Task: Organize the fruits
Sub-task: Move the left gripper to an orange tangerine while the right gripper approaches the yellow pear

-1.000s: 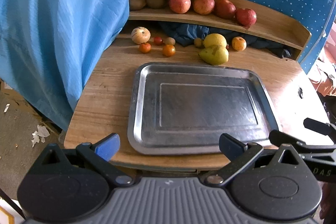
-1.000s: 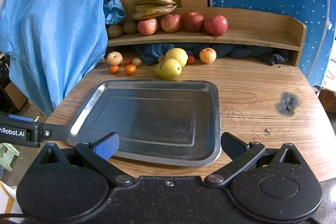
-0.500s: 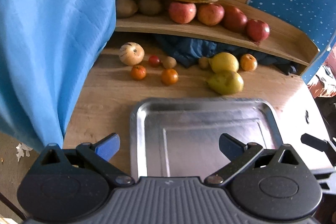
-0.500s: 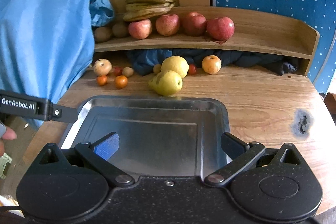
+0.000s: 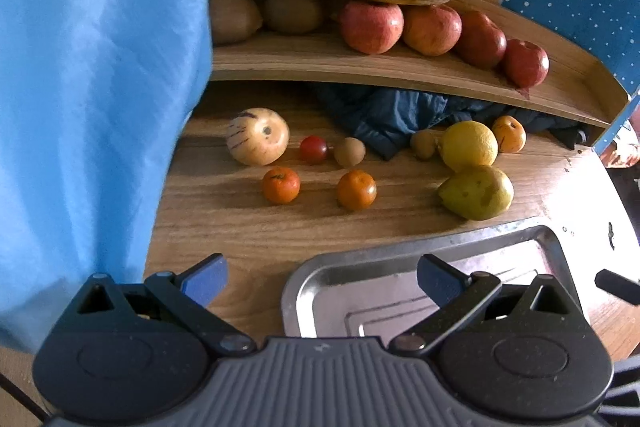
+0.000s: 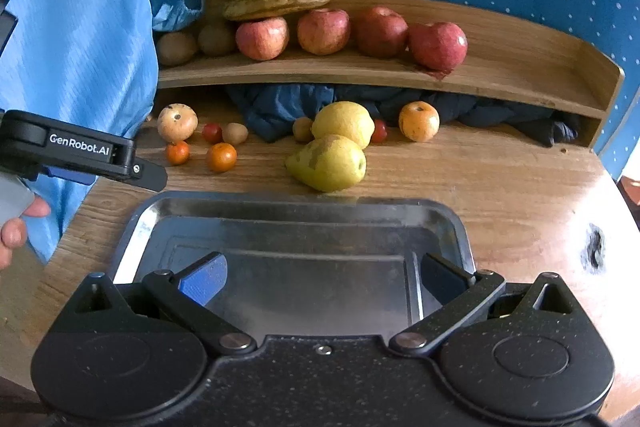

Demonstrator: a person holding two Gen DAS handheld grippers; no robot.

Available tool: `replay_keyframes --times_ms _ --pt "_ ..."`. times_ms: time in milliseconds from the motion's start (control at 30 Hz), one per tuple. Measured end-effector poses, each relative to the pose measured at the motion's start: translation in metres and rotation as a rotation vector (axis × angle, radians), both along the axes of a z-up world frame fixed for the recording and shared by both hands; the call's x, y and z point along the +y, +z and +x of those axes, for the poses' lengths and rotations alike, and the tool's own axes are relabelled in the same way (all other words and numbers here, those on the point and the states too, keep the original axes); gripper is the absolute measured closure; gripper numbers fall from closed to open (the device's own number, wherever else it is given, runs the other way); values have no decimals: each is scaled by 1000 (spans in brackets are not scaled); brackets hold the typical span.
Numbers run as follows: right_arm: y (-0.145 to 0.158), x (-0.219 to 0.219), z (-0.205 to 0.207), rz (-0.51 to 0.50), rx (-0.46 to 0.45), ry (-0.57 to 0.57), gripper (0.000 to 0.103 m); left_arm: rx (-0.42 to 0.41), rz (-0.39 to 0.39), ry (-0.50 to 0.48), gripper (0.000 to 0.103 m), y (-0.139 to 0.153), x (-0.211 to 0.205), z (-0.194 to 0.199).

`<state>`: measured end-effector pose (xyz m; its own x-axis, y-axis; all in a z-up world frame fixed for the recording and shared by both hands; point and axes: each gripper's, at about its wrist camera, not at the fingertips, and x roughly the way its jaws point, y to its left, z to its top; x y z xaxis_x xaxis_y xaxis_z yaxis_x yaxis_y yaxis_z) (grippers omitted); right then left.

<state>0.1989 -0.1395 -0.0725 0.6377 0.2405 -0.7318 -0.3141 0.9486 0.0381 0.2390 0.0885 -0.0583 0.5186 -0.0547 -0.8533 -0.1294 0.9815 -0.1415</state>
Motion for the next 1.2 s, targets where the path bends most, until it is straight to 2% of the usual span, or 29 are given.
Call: replay_keyframes --times_ms 233,500,767,933,1200 --pt "-2 3 33 -22 -32 8 0 7 -28 -23 1 -9 -5 24" --pt "-9 8 76 -35 -22 38 1 8 -39 -28 1 -17 -21 55" --pt "-15 9 102 29 38 97 1 4 -55 18 1 -27 -28 73" --pt "-24 12 115 26 60 121 3 24 -67 9 6 -34 -31 80" --pt "-35 15 126 31 85 137 15 43 -89 1 19 -39 -30 84"
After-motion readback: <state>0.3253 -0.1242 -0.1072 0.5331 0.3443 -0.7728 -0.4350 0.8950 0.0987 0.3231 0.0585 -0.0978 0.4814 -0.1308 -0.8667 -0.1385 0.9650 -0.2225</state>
